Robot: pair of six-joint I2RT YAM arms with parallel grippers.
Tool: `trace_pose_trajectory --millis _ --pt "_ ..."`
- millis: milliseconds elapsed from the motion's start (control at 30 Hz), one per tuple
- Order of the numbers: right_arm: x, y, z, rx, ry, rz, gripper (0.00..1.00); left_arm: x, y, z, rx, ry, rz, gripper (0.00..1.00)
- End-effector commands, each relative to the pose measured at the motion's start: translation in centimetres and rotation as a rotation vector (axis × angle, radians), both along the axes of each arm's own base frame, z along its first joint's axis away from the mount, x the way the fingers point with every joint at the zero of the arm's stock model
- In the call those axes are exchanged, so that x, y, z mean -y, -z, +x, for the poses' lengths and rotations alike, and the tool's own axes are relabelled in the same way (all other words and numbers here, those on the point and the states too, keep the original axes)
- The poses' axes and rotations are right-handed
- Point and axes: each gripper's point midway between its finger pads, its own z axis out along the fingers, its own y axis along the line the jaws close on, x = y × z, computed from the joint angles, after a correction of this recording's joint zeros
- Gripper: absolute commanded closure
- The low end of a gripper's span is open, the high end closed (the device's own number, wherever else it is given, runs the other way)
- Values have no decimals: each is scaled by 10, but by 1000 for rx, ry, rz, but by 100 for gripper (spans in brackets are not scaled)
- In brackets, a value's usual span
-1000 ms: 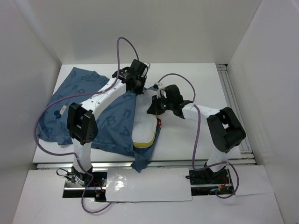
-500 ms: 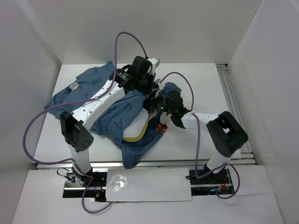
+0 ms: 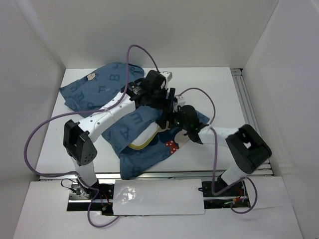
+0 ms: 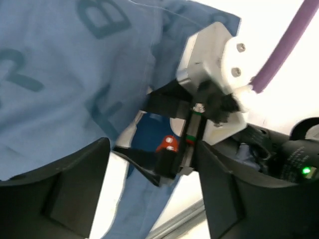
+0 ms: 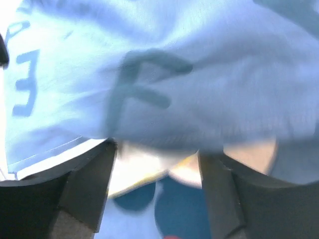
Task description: Put the pillow into the pillowcase
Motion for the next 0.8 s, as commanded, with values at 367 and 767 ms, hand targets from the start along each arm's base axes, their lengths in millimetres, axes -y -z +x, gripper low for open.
trace_pose_trajectory --millis 367,767 --pt "20 -40 -110 -2 -100 -73 11 -129 48 -96 -142 -476 -28 0" --pt "-93 -46 -103 108 -226 -17 15 -189 86 -180 -235 -647 -62 3"
